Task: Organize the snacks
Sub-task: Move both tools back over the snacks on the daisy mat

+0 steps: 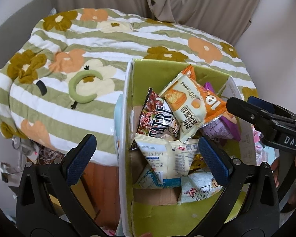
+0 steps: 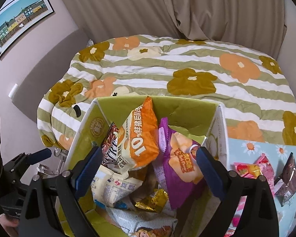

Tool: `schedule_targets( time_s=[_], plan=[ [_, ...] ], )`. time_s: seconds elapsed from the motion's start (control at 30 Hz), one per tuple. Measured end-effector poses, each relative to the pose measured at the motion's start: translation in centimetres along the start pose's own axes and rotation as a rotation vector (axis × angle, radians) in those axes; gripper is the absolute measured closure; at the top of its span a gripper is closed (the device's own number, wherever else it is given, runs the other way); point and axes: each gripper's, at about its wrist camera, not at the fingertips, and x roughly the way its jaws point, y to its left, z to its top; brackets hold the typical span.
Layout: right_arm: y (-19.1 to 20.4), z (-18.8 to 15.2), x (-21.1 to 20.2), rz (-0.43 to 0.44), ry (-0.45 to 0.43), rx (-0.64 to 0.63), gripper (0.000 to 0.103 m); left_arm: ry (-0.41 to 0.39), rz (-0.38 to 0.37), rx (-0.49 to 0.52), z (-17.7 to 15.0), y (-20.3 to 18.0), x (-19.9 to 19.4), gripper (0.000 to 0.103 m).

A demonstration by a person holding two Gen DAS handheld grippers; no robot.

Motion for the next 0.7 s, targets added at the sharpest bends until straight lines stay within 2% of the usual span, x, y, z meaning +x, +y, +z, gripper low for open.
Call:
schedule_targets(
  time_s=[0.17,0.37,0.7],
  plan=[
    [-0.6,-0.7,-2.9,0.017,-0.039,-0.005,0.009,-0.029,0.019,0.005,-0.3,-1.4,-1.8,0.001],
    [-2.8,-2.3,-8.1,0.037,-0.092,-0.023,0.009,-0.075,0.034,0.008,-1.7,-5.3,-4.7,0.001],
    [-10.9,-7.5,-16.7,-0.033,-0.12,-0.02,0.009,-0.14,-0.019,0.021,-5.9,-16.5,-7.6,0.001]
  ],
)
